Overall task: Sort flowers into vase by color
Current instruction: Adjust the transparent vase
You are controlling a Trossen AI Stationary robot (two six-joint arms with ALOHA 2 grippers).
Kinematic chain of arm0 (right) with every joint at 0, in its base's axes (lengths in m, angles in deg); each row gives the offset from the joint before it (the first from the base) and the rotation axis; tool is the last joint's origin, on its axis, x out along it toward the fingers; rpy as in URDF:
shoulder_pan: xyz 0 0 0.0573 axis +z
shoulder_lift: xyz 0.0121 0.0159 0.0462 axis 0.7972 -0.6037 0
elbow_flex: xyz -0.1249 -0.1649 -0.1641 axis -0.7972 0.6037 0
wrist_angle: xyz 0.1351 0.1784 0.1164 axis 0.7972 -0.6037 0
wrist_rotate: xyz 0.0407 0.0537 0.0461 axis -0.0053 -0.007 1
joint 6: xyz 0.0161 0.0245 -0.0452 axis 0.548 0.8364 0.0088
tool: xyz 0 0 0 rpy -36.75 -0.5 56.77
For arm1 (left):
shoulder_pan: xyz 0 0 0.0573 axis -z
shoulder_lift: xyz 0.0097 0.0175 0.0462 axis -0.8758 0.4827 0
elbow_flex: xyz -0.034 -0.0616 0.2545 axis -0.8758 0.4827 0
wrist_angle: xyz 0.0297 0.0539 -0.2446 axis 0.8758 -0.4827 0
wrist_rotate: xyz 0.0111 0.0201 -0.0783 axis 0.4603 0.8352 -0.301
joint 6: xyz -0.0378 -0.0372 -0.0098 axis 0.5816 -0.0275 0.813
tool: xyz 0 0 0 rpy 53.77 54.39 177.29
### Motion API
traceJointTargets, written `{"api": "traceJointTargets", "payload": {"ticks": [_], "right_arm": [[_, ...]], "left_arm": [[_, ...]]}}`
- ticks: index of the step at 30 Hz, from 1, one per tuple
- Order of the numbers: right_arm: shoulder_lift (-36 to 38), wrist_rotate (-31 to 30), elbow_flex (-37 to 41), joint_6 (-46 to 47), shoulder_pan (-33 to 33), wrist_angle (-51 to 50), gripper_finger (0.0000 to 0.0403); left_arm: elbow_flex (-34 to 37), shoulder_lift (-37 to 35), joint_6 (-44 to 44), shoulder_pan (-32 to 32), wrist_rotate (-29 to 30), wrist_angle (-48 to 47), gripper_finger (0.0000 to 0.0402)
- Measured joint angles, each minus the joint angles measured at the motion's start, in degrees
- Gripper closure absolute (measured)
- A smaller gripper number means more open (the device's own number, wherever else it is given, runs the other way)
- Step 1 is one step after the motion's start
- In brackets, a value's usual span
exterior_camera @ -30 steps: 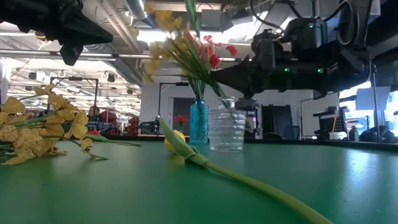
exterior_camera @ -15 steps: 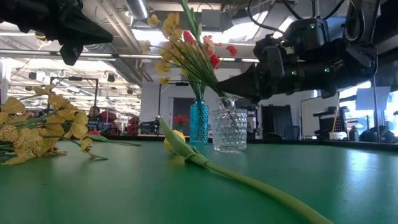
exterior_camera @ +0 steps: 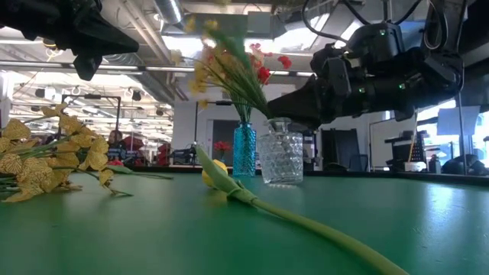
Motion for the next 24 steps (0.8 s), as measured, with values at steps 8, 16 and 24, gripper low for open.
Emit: {"api": "traceJointTargets", "payload": {"ticks": [8, 16, 24], "right_arm": [[0.1, 1.1, 0.0, 1.5, 0.0, -1.0, 0.0250], [0.8, -1.2, 0.0, 1.7, 3.0, -3.8, 0.0249], [8.9, -10.2, 0.0, -0.3, 7.3, -18.2, 0.0249]], "left_arm": [[0.0, 0.0, 0.0, 0.0, 0.0, 0.0, 0.0401], [0.0, 0.0, 0.0, 0.0, 0.0, 0.0, 0.0401], [0.0, 0.0, 0.0, 0.0, -0.2, 0.0, 0.0401]]}}
